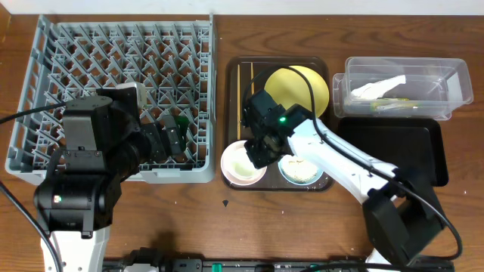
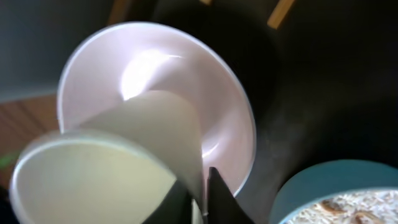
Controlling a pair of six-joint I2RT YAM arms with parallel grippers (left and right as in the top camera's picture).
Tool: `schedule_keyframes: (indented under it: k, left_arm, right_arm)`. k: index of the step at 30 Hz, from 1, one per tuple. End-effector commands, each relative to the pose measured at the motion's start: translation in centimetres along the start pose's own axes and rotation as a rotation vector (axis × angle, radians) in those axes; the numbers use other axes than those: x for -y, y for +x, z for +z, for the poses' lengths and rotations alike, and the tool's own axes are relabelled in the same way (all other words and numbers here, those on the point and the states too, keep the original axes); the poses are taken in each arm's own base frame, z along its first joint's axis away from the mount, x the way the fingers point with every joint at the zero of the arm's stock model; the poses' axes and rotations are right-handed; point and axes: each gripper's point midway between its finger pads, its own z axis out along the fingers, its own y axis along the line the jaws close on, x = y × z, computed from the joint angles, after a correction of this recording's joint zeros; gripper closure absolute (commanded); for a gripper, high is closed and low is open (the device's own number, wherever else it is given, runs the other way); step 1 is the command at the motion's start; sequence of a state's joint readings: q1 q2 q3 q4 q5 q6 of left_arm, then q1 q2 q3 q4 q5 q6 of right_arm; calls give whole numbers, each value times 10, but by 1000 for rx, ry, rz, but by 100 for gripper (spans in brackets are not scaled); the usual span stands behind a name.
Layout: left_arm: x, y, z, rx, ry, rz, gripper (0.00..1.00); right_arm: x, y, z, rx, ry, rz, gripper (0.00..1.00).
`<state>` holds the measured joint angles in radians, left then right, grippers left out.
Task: Sort waste into correct bins and load items into the dishwasher
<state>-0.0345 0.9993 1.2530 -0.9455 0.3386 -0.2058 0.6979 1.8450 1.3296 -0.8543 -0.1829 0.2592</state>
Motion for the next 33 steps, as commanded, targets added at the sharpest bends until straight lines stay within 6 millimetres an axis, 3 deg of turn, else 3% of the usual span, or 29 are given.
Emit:
schedule_keyframes:
  k: [1,4,7,12,16,19,21,25,33]
  left_arm:
    - [6,-5,-7,20,16,22,6]
    - [6,-5,-7,20,16,21,6]
    - [12,-6,-7,22,53,13,6]
    - [47,-11,-10,11,259,-19,6]
    - [75,-17,-13,-25,455,-50,6]
    - [97,-18,-20,-66,625,-37,6]
    - [111,-18,-27,-95,743,-16,6]
    - [131,-16,-43,-145,931,23,6]
    - [146,-13,-66,-165,1088,86,6]
  right_arm:
    - [1,-3,-9,28,7,7,99]
    - [4,-10,-33,92,-4,17,99]
    - [12,-20,-70,194,-17,35,99]
    - [16,-49,-156,474,-174,-15,99]
    - [-3,-63,-232,702,-444,-173,99]
    - [-26,-55,-273,784,-682,-344,99]
    - [-39,-47,-287,794,-796,-430,99]
    - [-56,-40,-297,802,-879,-529,99]
    - [-71,-40,-301,830,-887,-603,99]
